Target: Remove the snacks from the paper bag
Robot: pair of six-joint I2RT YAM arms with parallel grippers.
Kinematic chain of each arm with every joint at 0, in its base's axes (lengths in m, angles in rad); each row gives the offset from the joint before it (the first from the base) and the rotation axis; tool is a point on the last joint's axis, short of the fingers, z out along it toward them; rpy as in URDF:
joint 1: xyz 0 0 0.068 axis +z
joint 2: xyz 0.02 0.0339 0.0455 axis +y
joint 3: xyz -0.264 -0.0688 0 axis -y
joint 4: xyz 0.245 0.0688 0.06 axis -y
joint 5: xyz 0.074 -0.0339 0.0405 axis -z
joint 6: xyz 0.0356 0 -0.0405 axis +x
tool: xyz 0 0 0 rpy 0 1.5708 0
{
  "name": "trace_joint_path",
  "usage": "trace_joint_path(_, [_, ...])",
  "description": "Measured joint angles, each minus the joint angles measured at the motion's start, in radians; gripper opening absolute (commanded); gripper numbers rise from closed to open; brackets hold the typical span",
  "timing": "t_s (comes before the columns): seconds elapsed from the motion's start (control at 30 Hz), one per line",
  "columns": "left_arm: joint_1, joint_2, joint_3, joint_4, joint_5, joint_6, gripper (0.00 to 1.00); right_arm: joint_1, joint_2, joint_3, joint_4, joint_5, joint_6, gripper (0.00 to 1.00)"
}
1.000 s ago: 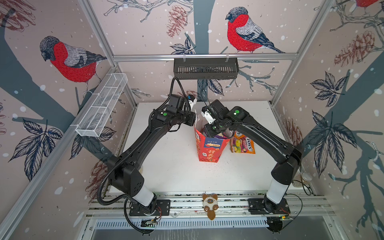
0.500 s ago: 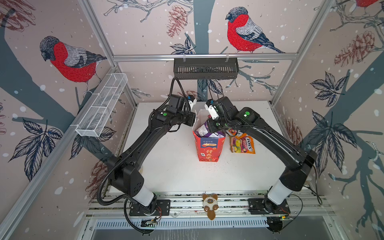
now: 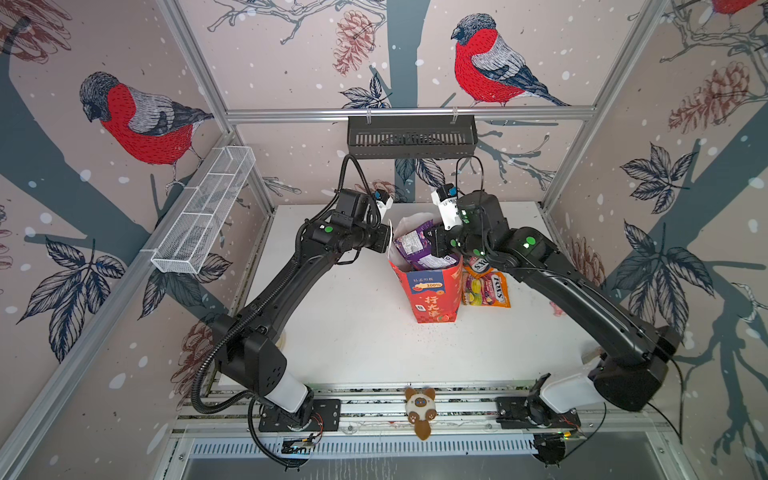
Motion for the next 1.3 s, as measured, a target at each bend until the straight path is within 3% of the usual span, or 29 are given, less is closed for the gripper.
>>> trace_joint_path(0.6, [-0.002, -0.032, -0.001, 0.003, 0.025, -0.01, 0.0, -0.031, -0.115, -0.285, 0.317, 0.079, 0.128, 0.0])
trace_joint_path(0.9, [-0.004, -0.044, -0.006, 0.003, 0.021, -0.026, 0.0, -0.024, -0.109, -0.29, 0.399, 0.094, 0.168, 0.0])
trace_joint_path(1.13, [-0.007, -0.048, -0.01, 0.003, 0.021, -0.026, 0.0, -0.101, -0.138, -0.231, 0.399, -0.009, 0.181, 0.0])
trace_joint_path(1.3, [-0.009, -0.048, -0.01, 0.003, 0.021, -0.026, 0.0, -0.181, -0.169, -0.241, 0.397, -0.126, 0.254, 0.0])
